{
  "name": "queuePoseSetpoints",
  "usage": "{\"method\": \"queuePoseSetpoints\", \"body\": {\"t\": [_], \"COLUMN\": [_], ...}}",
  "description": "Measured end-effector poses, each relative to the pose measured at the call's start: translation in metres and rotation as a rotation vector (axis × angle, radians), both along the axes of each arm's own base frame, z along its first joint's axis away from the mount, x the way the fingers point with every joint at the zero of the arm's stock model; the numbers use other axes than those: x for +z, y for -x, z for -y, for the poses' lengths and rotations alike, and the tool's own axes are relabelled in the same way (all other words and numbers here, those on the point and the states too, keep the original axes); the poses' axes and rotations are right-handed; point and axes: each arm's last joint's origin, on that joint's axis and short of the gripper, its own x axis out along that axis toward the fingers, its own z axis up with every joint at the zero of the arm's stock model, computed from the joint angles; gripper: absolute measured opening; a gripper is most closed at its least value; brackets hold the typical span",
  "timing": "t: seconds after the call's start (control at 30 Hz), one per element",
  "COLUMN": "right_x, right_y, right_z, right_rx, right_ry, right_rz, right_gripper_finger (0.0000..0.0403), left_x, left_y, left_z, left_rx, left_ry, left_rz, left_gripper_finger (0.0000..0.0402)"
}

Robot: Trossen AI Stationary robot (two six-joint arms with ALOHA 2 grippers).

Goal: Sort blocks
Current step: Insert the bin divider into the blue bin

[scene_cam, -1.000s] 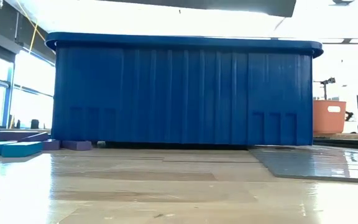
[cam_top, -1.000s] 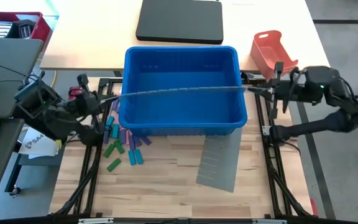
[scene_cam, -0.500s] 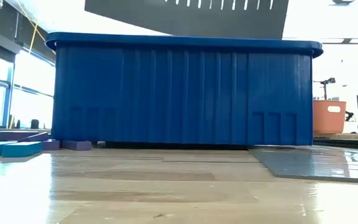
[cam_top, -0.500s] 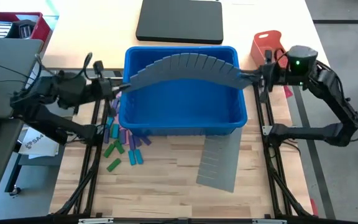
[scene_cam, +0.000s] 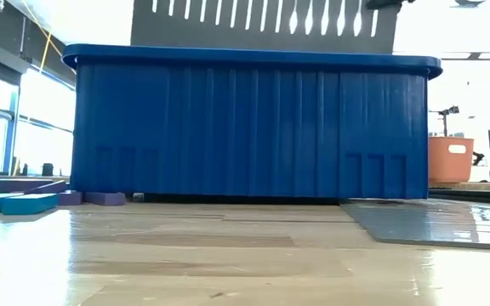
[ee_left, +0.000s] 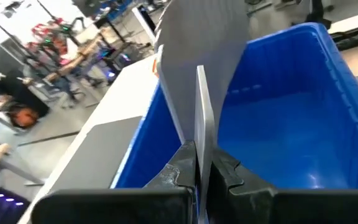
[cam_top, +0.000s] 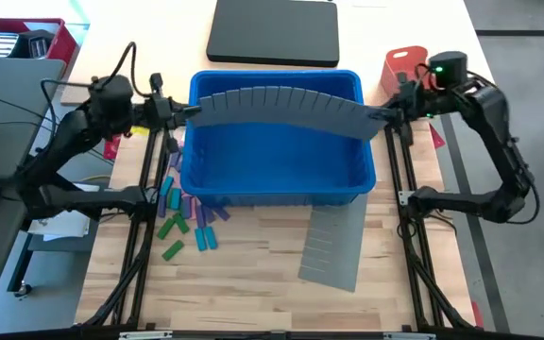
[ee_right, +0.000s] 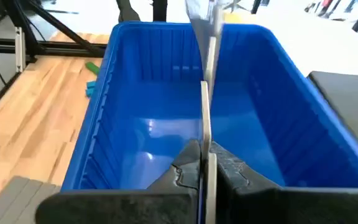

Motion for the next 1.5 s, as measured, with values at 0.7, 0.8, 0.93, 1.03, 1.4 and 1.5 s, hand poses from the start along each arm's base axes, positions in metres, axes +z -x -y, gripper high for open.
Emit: {"method": "queuePoseSetpoints", "body": {"t": [0.7,0.8,0.93,1.03,1.4,1.5], "right_x": [-0.024,-0.024,-0.023,-0.023,-0.018,-0.018], "right_y": [-0.016,-0.015,-0.011,-0.009,-0.011,-0.012], "right_z": [0.078,0.080,0.080,0.081,0.083,0.084], "right_rx": [0.054,0.053,0.044,0.028,0.075,0.075], "right_ry": [-0.112,-0.129,-0.151,-0.182,-0.162,-0.155], "right_rz": [-0.004,-0.004,0.005,0.007,0.085,0.087], "right_gripper_finger": [0.0003,0.0003,0.0003,0.0003,0.0003,0.0003], "left_x": [-0.033,-0.045,-0.056,-0.055,-0.033,-0.033], "left_y": [0.019,0.015,0.016,0.019,0.028,0.029], "left_z": [-0.076,-0.090,-0.103,-0.101,-0.085,-0.087], "left_rx": [-0.022,-0.030,-0.012,-0.013,0.015,0.036], "left_ry": [0.259,0.309,0.371,0.384,0.395,0.390], "left_rz": [-0.094,-0.140,-0.167,-0.177,-0.180,-0.184], "left_gripper_finger": [0.0001,0.0001,0.0001,0.0001,0.0001,0.0001]}}
